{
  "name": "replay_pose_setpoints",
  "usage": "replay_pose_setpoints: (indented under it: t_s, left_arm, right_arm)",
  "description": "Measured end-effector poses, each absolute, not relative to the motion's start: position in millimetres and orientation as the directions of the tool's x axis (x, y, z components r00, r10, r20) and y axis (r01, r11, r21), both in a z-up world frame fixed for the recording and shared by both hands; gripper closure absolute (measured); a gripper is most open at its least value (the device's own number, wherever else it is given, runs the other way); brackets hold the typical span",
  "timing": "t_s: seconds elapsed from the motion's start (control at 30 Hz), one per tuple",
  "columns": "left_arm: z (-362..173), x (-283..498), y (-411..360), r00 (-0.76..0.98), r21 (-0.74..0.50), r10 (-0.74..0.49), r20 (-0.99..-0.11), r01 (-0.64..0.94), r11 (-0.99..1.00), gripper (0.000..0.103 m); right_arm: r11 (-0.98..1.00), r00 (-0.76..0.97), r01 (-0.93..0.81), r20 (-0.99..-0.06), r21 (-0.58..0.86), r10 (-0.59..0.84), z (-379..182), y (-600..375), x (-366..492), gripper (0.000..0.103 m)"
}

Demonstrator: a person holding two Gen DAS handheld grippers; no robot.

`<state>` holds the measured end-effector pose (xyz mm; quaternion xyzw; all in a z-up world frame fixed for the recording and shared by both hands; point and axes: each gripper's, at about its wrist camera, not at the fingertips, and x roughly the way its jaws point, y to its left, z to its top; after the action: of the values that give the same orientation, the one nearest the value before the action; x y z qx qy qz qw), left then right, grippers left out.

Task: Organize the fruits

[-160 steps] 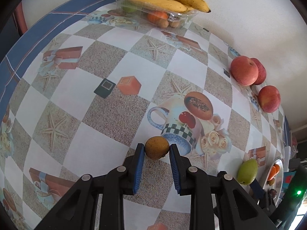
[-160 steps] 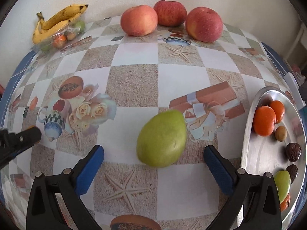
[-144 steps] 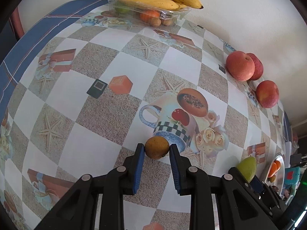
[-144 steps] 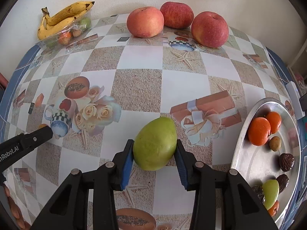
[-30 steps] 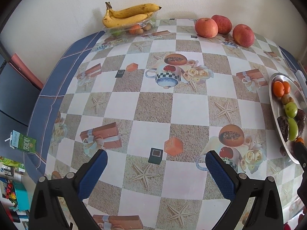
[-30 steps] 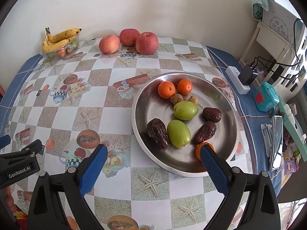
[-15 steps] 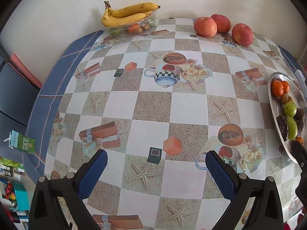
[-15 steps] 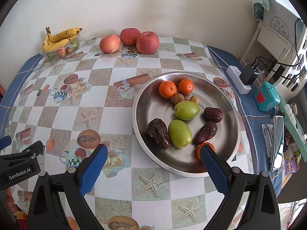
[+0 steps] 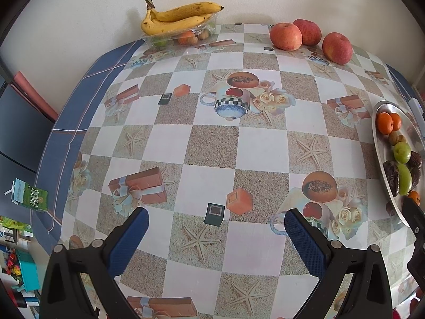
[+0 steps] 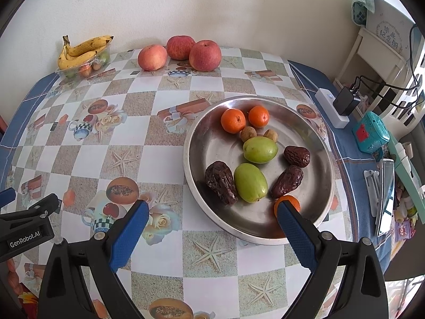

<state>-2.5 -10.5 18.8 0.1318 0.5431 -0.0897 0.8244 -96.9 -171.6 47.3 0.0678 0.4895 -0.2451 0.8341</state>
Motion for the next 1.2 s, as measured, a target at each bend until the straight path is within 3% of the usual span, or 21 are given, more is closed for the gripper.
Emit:
replay_pose_setpoints:
  t_s: [1.2]
  left_arm:
    - [20.8, -1.7, -7.6, 0.393, 0.112, -0.007, -0.919, 0.279, 0.954, 0.000]
  right_arm:
    - [0.873, 0.384, 0.474, -0.865, -0.114, -0.321, 43.8, -172.4, -95.5, 0.006]
